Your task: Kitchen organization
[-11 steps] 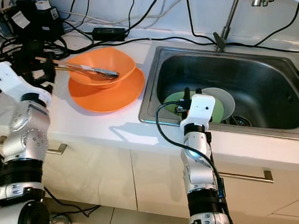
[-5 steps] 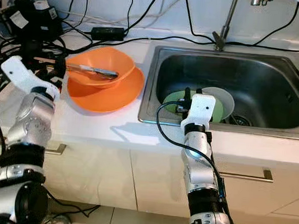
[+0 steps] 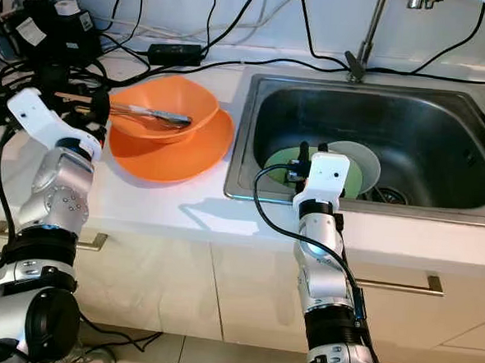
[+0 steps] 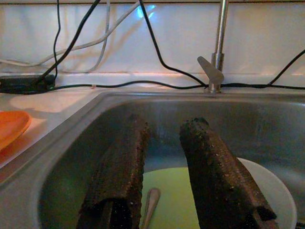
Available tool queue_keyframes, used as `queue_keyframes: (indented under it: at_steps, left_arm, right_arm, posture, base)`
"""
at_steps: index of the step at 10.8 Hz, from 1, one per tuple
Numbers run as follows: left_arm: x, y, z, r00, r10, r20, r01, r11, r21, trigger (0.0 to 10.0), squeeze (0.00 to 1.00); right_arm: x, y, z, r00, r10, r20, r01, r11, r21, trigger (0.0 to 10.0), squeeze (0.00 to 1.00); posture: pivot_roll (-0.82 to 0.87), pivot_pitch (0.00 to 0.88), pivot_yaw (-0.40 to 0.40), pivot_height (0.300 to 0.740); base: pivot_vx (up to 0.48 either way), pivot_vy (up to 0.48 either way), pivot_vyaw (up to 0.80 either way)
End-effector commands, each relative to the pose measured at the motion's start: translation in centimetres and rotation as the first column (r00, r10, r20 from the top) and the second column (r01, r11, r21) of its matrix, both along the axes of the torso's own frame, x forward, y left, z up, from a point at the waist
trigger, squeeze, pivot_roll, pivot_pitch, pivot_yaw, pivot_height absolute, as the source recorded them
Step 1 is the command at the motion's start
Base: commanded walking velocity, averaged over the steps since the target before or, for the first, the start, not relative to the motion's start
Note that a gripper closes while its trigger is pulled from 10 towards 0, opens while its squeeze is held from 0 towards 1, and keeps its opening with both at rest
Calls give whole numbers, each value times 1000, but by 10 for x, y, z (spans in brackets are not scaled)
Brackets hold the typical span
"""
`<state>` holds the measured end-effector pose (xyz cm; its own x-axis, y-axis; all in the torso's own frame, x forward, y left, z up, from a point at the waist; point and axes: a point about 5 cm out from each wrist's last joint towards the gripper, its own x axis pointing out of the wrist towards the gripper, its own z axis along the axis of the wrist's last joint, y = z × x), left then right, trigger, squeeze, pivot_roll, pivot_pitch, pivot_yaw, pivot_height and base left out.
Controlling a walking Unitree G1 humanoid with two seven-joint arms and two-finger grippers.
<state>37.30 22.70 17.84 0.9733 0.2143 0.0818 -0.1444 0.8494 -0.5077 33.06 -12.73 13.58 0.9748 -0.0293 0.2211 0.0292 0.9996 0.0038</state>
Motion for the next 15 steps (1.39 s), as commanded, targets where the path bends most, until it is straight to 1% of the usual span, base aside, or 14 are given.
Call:
queue_keyframes:
  at_steps: [1,6,10,14,15]
  left_arm:
    - [3,1,9,1000,11,22,-11,1000,3,0,0]
    - [3,2,7,1000,25,17,-25,1000,5,0,0]
    - [4,-1,2,1000,22,5,-22,1000,7,0,0]
    - [3,0,4,1000,27,12,-27,1000,10,0,0]
    - [3,-4,8,1000,12,20,-12,1000,18,0,0]
  right_arm:
    - [2,1,1,1000,-1,-9,1,1000,2,10000,0]
    - [2,1,0,1000,-1,-13,2,1000,6,10000,0]
    - [1,0,-2,1000,-3,-20,3,1000,4,10000,0]
    - [2,2,-2,1000,1,-26,-1,1000,5,10000,0]
    - [2,2,-3,1000,1,-27,-1,1000,5,10000,0]
  posture:
    - [55,0,57,740]
    - [55,0,55,740]
    - [51,0,53,740]
    - [57,0,52,740]
    - [54,0,54,740]
  base:
    - [0,0,0]
    - [0,0,0]
    - [0,0,0]
    - [0,0,0]
    - [0,0,0]
